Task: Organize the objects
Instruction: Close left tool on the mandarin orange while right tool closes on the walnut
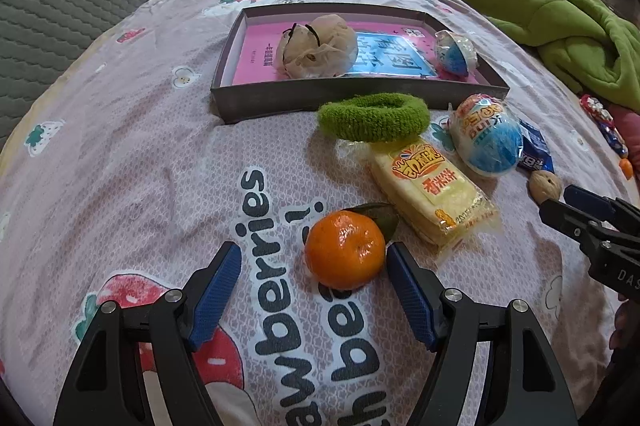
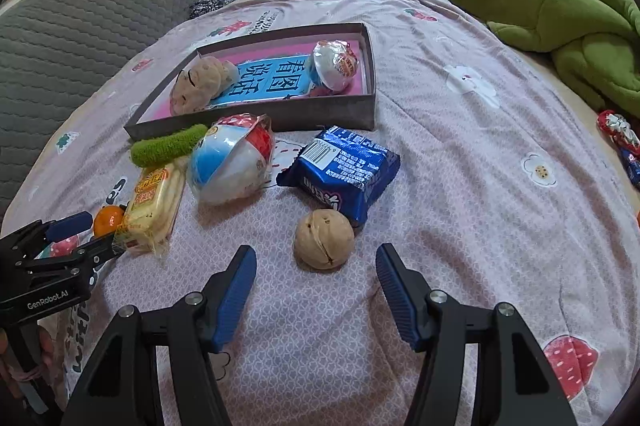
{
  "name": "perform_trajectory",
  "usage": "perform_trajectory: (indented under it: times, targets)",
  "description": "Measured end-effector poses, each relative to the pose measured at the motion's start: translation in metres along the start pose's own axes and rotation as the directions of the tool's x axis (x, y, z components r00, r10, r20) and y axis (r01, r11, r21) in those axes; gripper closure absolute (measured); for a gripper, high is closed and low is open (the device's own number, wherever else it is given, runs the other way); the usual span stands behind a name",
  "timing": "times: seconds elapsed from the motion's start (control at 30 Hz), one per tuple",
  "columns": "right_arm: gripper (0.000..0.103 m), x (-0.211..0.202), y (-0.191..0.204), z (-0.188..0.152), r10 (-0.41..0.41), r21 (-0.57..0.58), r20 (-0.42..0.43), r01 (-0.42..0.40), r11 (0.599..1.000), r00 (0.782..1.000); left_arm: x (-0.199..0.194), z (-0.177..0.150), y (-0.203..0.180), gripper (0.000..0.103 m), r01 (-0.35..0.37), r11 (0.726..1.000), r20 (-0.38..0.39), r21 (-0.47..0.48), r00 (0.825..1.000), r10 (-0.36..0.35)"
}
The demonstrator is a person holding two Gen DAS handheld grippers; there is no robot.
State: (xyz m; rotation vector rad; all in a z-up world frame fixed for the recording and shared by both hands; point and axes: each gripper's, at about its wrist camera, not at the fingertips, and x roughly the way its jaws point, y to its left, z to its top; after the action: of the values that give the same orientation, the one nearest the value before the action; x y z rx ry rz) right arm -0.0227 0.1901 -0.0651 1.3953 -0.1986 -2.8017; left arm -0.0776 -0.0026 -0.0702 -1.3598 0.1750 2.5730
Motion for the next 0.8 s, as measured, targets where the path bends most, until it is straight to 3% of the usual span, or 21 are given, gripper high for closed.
perform_trajectory:
  times: [0.33,0.6,0.8]
  targets:
    - [0.042,0.012,-0.005,0.001,-0.014,0.014,0.003,0.014,1.0,1.0,0.009,0.004,-0.001,0.027,0.005,1.0,0.008,-0.002,1.0,-0.005]
    - [0.052,0.018,-0.006,0.002,-0.022,0.013,0.004,0.022,1.0,1.0,0.015,0.006,0.002,0.028,0.025,1.0,0.012,-0.009,1.0,-0.025]
    - [0.067,0.018,-0.007,0.001,-0.009,0.016,0.01,0.009,1.0,1.0,0.013,0.005,-0.001,0.048,0.064,0.998,0.019,0.002,0.998,-0.064]
